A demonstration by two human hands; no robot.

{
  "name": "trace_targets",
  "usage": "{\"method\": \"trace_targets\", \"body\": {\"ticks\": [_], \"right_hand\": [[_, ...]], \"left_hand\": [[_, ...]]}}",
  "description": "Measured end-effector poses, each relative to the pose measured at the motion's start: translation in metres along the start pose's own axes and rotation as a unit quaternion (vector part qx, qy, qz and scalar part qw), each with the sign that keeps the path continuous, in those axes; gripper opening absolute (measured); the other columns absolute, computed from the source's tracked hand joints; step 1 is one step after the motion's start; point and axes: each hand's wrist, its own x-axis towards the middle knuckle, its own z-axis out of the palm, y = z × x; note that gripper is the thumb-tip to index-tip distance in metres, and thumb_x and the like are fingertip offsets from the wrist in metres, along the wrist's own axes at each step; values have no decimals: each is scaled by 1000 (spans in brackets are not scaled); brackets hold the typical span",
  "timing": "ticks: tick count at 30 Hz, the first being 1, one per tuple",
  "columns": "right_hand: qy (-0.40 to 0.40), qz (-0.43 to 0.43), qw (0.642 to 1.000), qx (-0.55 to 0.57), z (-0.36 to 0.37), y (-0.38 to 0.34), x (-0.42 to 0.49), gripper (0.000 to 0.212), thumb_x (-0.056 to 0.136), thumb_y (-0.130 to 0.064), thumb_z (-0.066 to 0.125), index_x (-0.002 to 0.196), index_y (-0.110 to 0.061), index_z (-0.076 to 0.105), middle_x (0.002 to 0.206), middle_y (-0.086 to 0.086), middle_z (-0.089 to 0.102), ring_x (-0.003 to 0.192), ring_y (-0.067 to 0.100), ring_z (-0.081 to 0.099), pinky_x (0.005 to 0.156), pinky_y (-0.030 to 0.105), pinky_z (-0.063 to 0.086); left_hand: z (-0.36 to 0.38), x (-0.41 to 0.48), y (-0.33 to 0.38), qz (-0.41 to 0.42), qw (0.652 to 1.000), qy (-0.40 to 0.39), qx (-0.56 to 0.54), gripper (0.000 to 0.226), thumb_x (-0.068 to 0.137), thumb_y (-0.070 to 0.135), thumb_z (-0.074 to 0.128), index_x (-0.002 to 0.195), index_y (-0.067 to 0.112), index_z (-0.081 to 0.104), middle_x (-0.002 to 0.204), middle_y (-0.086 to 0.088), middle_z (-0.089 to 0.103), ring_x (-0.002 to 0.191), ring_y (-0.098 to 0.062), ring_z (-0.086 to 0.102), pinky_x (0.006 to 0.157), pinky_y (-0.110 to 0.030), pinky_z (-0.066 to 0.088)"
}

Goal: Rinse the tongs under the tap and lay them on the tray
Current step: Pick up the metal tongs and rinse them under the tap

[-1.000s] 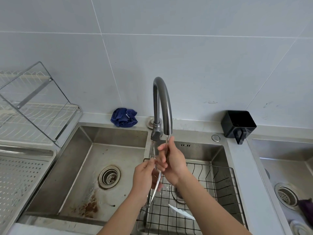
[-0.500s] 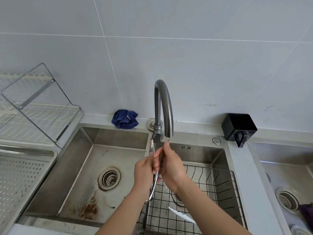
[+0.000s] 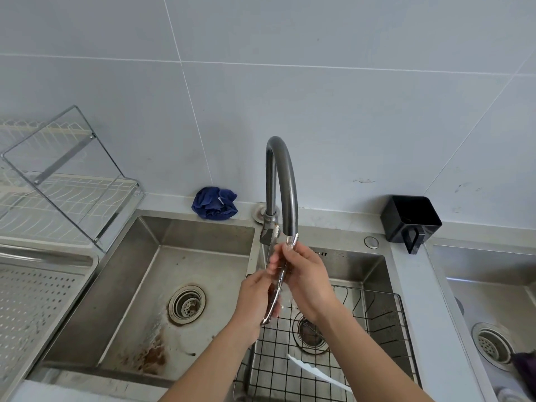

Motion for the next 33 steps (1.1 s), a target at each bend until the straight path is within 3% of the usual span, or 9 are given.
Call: {"method": "trace_targets", "body": {"ticks": [4, 8, 11, 14, 17, 20, 23, 28, 33], "right_hand": [[21, -58, 955, -289, -15, 7, -4, 20, 99, -25, 66, 95, -5, 69, 76, 4, 65, 69, 15, 60, 68, 30, 53], [55, -35, 986, -156, -25, 8, -10, 28, 100, -30, 64, 93, -3, 69, 73, 9, 69, 63, 19, 65, 55, 27, 52], [164, -39, 958, -232, -31, 9, -2, 18, 101, -31, 62, 105, -15, 71, 91, 4, 74, 79, 17, 69, 62, 27, 55], [89, 8, 951, -297, -29, 7, 6, 23, 103, -26, 58, 101, -6, 70, 86, 14, 69, 67, 18, 63, 60, 30, 52], [107, 16, 956, -271, -25, 4, 11, 30, 100, -18, 61, 83, 7, 64, 73, 19, 60, 59, 19, 55, 53, 25, 49], [175, -22, 915, -363, -27, 5, 18, 33, 98, -24, 62, 72, -5, 67, 67, 13, 68, 58, 24, 58, 60, 36, 49], [227, -59, 885, -403, -30, 7, 21, 37, 97, -27, 64, 66, -6, 62, 59, 13, 63, 52, 18, 50, 56, 39, 46], [217, -74, 898, -375, -27, 12, 17, 27, 95, -28, 65, 72, -15, 65, 64, 10, 68, 59, 26, 63, 63, 46, 56], [169, -70, 929, -323, -27, 10, 12, 20, 95, -28, 69, 82, -13, 66, 67, 10, 69, 58, 21, 63, 59, 42, 58]], "left_hand": [[6, 3, 2, 5, 999, 16, 28, 45, 99, 51, 55, 81, 11, 67, 52, -3, 54, 39, -16, 46, 39, -26, 36], [15, 5, 9, 10, 999, -17, 51, 48, 100, 52, 50, 65, 26, 69, 54, -4, 53, 37, -14, 43, 37, -24, 34], [16, 4, 13, -25, 998, -52, 31, 47, 104, 46, 42, 75, 16, 66, 53, -3, 53, 36, -16, 43, 36, -25, 34], [12, 3, 11, -89, 988, -125, 31, 58, 102, 52, 36, 73, 11, 66, 55, -4, 51, 38, -17, 42, 38, -25, 33], [8, 4, 11, -105, 982, -158, -4, 67, 98, 65, 41, 74, 12, 73, 63, -11, 57, 44, -22, 47, 42, -28, 37], [2, 6, 6, -56, 987, -145, -51, 62, 98, 62, 42, 108, 10, 73, 82, -17, 66, 63, -29, 60, 58, -35, 45], [0, 5, -1, 31, 992, -113, 37, 54, 94, 60, 51, 124, 17, 63, 95, -11, 73, 82, -21, 67, 71, -37, 48], [8, 9, -4, 34, 998, -37, 39, 29, 102, 34, 55, 110, 10, 67, 85, -13, 72, 75, -21, 66, 64, -34, 46], [7, 13, -3, 5, 1000, -22, 12, 31, 106, 32, 50, 104, 5, 67, 73, -12, 72, 60, -22, 63, 53, -30, 44]]}}
